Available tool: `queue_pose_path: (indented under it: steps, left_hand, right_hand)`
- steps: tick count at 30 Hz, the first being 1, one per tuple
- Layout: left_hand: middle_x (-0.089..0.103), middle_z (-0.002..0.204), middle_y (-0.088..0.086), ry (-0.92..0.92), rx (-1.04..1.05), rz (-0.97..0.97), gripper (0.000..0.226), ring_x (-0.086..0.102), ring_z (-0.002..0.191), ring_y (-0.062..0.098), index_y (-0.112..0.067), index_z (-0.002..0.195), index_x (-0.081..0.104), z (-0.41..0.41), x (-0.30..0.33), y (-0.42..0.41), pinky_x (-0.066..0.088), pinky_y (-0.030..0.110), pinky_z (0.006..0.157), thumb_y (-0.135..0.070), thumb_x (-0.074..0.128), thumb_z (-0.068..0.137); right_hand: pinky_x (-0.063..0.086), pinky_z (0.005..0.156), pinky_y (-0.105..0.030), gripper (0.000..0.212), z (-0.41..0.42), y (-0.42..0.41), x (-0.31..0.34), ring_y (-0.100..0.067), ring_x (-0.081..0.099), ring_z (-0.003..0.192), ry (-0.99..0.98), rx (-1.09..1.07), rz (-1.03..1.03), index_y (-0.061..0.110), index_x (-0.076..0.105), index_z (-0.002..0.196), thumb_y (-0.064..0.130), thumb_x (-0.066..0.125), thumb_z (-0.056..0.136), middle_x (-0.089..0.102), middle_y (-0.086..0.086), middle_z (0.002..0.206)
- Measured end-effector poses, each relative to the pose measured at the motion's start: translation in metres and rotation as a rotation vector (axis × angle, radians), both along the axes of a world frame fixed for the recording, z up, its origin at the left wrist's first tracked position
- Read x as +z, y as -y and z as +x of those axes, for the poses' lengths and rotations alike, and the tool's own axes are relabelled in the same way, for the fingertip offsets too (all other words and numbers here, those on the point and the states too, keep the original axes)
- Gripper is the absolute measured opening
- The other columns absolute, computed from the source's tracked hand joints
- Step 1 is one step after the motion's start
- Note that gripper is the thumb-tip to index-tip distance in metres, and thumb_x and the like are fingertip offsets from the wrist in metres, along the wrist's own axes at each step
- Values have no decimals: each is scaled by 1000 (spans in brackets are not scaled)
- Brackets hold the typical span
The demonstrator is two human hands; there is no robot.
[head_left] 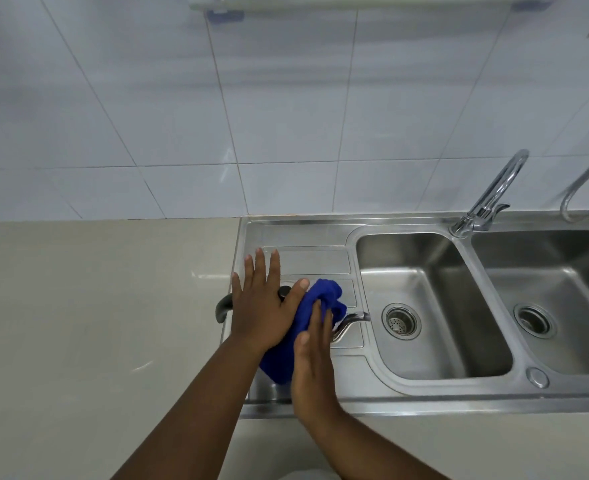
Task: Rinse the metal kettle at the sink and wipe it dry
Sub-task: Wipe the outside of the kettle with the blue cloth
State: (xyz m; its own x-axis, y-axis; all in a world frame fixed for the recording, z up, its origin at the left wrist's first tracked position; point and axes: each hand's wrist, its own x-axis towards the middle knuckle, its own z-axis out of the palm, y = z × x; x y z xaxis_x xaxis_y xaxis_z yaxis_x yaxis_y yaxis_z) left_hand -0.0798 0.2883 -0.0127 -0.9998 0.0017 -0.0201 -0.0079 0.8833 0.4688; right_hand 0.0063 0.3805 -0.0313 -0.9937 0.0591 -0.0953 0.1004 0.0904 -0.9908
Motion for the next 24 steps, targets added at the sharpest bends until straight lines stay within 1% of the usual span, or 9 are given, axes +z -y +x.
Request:
queue_pose_path:
  steps: [1, 3, 5, 7, 11, 14, 19, 21, 24]
  left_hand:
    - [-11, 163, -1, -13, -17, 15, 92, -18, 148, 17, -33, 152, -4, 1, 0, 1, -8, 49, 121, -83, -3, 75]
    - [-10, 162, -3, -32, -46, 30, 90, -18, 148, 16, -37, 152, -1, 2, 1, 2, -9, 48, 120, -82, -7, 75]
    - [-9, 163, -3, -50, -74, 29, 94, -16, 149, 16, -36, 152, -1, 3, 3, 3, -10, 47, 120, -83, -13, 72]
    - [-8, 163, -3, -67, -100, 34, 96, -16, 149, 16, -32, 152, -2, 3, 3, 3, -10, 45, 121, -83, -14, 71]
    - [-7, 163, -1, -93, -157, 21, 100, -16, 149, 17, -25, 153, -2, -3, 0, 7, -7, 48, 121, -86, -2, 74]
    - [-12, 162, 1, -84, -119, -14, 100, -17, 148, 22, -27, 152, -5, -5, 1, 6, -6, 49, 121, -87, 4, 73]
    - [-6, 163, 6, 2, 64, 39, 115, -11, 150, 22, -20, 154, 4, 11, 2, -8, -4, 45, 120, -92, -2, 63]
    - [-6, 164, 3, 14, 84, 144, 111, -15, 149, 18, -24, 154, 6, 11, 1, -11, -7, 45, 121, -91, -3, 65]
    - [-10, 163, -1, 11, 99, 185, 108, -21, 147, 15, -27, 153, 5, 9, 0, -13, -14, 42, 119, -91, -1, 66]
  right_hand:
    - [20, 116, -30, 67, -10, -2, 8, 4, 12, 145, 4, 4, -35, 63, 14, 138, 87, 16, 75, 14, 27, 157]
    - [39, 107, -37, 51, -40, -11, 23, -1, 50, 123, 88, 17, -107, 65, 47, 115, 84, 21, 76, 54, 25, 132]
    - [45, 104, -45, 72, -71, -21, 42, -10, 62, 108, 251, 138, -95, 51, 63, 107, 92, 19, 68, 68, 11, 115]
    - [43, 107, -44, 92, -96, -31, 57, -15, 62, 110, 412, 285, -31, 38, 63, 120, 94, 16, 65, 69, 3, 121]
    - [45, 106, -40, 93, -110, -46, 70, -17, 62, 111, 510, 480, 55, 30, 60, 128, 89, 14, 73, 67, 1, 124]
    - [31, 113, -34, 90, -102, -63, 64, -11, 47, 125, 487, 562, 58, 37, 50, 137, 89, 13, 72, 50, 9, 143]
    - [9, 123, -45, 76, -96, -91, 46, -7, 19, 146, 418, 713, -64, 56, 45, 132, 90, 11, 73, 27, 18, 157]
    - [11, 123, -45, 73, -106, -88, 42, -7, 21, 146, 409, 750, -76, 55, 45, 132, 87, 11, 77, 27, 17, 157]
    - [32, 116, -45, 68, -122, -73, 33, -15, 47, 133, 433, 734, -99, 50, 51, 131, 81, 15, 83, 48, 8, 147]
